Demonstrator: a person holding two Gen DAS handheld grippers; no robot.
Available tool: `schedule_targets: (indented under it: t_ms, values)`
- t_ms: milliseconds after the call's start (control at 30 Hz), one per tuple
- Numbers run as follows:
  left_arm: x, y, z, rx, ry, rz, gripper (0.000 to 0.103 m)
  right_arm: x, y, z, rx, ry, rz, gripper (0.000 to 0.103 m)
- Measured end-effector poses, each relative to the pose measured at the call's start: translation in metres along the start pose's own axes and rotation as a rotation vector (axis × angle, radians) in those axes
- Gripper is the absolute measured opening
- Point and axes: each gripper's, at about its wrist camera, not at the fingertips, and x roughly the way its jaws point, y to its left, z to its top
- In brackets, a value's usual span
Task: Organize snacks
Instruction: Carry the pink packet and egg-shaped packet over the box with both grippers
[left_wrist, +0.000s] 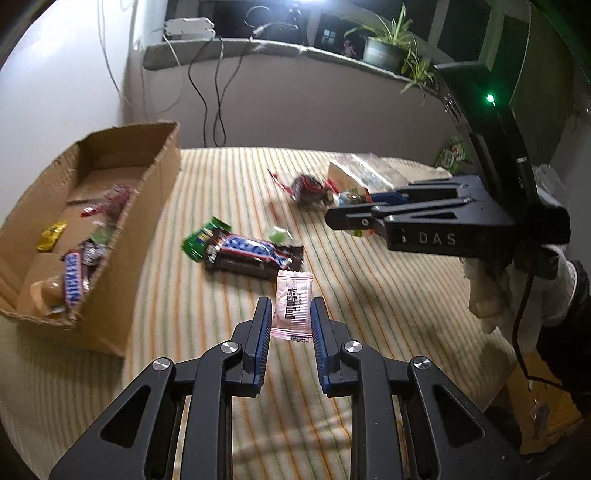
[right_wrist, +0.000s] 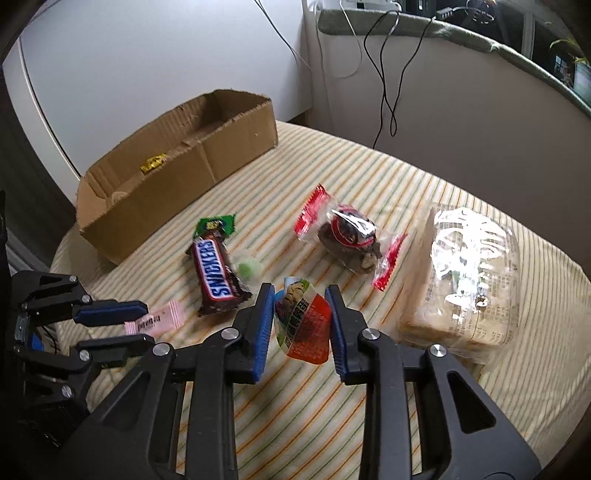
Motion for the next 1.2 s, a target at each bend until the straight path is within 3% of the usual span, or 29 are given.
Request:
schedule_targets:
  t_ms: [300, 633, 1200]
  values:
    - [-0.027, 0.033, 0.015, -0.047, -0.084, 0.060, 0.020, -0.008, 0.025, 0.029, -0.030, -0.047, 0.018, 0.028]
    - [-0.048, 0.086, 0.028, -0.100, -0.154, 0.166, 0.020, 0.010, 0.056, 0.075, -0.070, -0.074, 0.045, 0.028]
    - [-0.040, 0.144, 0.037, -0.159, -0.150, 0.244, 0.020, 0.069, 0.096, 0.152, -0.137, -0.061, 0.095, 0.028]
